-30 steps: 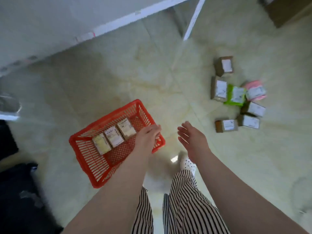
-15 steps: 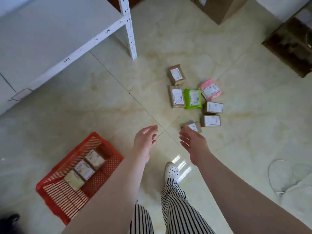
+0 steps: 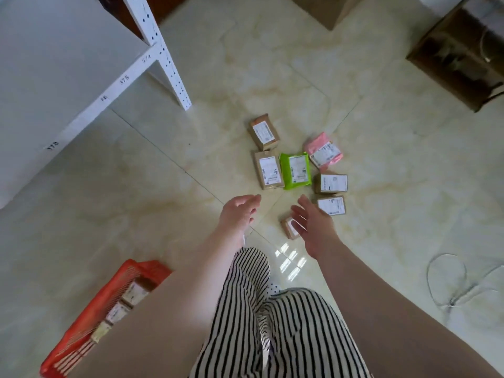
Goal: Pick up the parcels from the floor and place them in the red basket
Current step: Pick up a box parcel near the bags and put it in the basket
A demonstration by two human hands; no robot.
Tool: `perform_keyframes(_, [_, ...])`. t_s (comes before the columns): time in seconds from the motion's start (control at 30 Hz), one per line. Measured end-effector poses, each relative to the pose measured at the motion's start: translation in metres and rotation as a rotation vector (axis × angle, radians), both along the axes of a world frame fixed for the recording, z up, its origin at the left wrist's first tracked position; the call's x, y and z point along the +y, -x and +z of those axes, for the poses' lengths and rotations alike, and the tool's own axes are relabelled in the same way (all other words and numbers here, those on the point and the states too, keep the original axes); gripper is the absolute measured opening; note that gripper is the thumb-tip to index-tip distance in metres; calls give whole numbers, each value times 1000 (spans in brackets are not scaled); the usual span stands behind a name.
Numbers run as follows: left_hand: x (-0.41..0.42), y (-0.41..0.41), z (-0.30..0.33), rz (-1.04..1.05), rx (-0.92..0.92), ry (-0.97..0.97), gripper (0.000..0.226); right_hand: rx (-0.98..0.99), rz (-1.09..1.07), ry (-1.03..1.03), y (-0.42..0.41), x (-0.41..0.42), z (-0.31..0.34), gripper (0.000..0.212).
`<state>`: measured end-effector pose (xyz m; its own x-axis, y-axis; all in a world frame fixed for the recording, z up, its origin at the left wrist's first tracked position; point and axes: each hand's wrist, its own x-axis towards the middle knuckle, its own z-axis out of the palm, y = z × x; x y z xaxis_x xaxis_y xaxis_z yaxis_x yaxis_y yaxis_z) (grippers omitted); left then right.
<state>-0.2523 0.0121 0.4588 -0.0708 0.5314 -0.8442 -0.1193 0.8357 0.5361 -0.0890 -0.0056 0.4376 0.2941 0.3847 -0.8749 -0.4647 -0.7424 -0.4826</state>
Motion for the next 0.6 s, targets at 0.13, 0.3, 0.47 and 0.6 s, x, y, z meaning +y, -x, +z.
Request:
perform_keyframes(0.13, [22, -20, -11, -78, -4, 13, 39, -27, -105, 35, -23, 12, -9, 30])
perform_keyframes(0.3, [27, -64, -24, -110, -48, 75, 43, -40, -128, 74, -64, 8, -20, 17])
perform_keyframes(0.47, [26, -115, -30, -146, -52, 112, 36, -35, -148, 90, -108, 3, -26, 19])
perform_keyframes(0.6, [24, -160, -28, -135, -12, 92, 38, -25, -112, 71, -158, 2, -23, 33])
